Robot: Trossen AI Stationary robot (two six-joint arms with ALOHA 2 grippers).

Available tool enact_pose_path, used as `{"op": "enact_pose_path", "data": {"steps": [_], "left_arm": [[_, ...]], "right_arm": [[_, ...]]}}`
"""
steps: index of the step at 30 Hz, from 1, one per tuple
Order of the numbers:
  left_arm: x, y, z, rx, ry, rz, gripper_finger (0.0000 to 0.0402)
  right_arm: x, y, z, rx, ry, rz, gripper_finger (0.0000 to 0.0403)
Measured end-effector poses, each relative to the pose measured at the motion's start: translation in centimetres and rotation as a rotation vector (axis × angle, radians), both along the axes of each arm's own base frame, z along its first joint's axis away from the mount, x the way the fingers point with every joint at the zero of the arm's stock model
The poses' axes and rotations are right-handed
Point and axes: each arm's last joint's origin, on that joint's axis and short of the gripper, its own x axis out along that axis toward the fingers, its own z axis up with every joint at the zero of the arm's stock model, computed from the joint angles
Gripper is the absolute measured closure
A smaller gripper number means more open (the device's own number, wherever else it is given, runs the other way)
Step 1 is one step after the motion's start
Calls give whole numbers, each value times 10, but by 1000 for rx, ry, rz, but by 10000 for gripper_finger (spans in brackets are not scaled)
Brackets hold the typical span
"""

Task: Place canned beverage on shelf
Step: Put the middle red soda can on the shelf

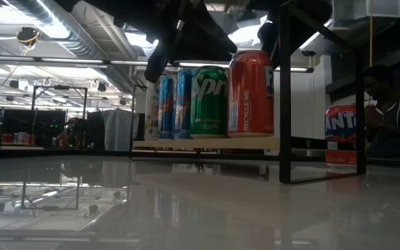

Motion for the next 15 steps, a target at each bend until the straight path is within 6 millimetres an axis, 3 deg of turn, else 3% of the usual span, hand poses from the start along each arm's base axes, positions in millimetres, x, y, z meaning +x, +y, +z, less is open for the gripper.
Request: {"op": "enact_pose_path", "data": {"steps": [15], "left_arm": [[3,11,0,-5,0,24,353]], "right_arm": [[5,-1,-2,-35,-31,-47,49]]}}
